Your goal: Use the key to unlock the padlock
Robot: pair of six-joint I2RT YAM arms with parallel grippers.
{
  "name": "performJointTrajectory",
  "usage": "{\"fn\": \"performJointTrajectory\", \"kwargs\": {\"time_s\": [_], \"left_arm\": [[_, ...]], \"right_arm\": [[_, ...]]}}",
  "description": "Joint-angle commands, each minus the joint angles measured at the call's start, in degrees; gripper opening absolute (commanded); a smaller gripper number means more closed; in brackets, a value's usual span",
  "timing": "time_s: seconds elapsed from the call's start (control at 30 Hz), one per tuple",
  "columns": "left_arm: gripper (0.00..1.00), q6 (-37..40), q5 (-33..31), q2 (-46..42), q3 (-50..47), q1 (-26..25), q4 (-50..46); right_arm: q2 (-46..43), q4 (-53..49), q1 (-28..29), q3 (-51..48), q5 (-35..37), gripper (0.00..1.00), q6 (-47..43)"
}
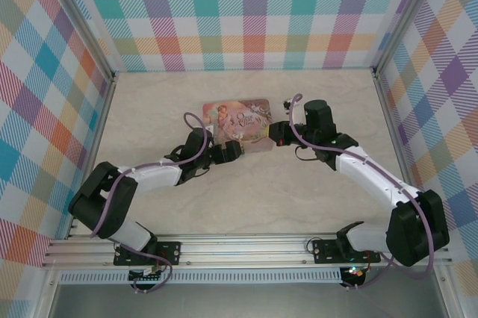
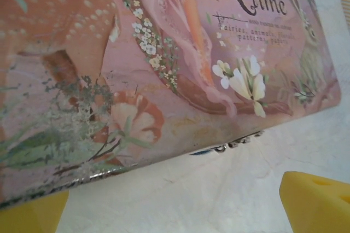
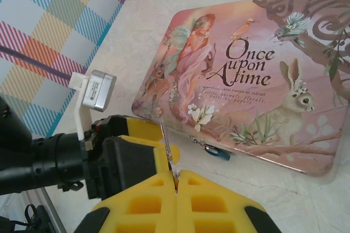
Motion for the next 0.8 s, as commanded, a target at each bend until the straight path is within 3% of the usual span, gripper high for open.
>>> {"fn": "performJointTrajectory", "kwargs": {"time_s": [0.0,0.17,0.37,0.53,0.77], "left_arm": [[0.99,6.3,-1.9,2.2,2.7,2.3,4.0],[0.99,9.9,0.2,6.0,5.4,5.4,6.3],[0.97,16.6,1.0,6.2,5.4,5.6,7.9],[0.89,20.1,0.8,3.5,1.0,4.4,8.4],[0.87,24.5,-4.0,3.1,-0.8,0.4,7.5]], "right_arm": [[-1.2,-0.1,0.0,-1.3,0.4,0.05,-1.8],[-1.9,0.1,0.0,-2.5,0.6,0.05,-1.2],[-3.5,-0.2,0.0,-4.0,1.7,0.05,-1.7],[-5.7,0.2,0.0,-6.3,3.2,0.05,-2.1],[-7.8,0.5,0.0,-8.6,4.4,0.05,-2.1]]}}
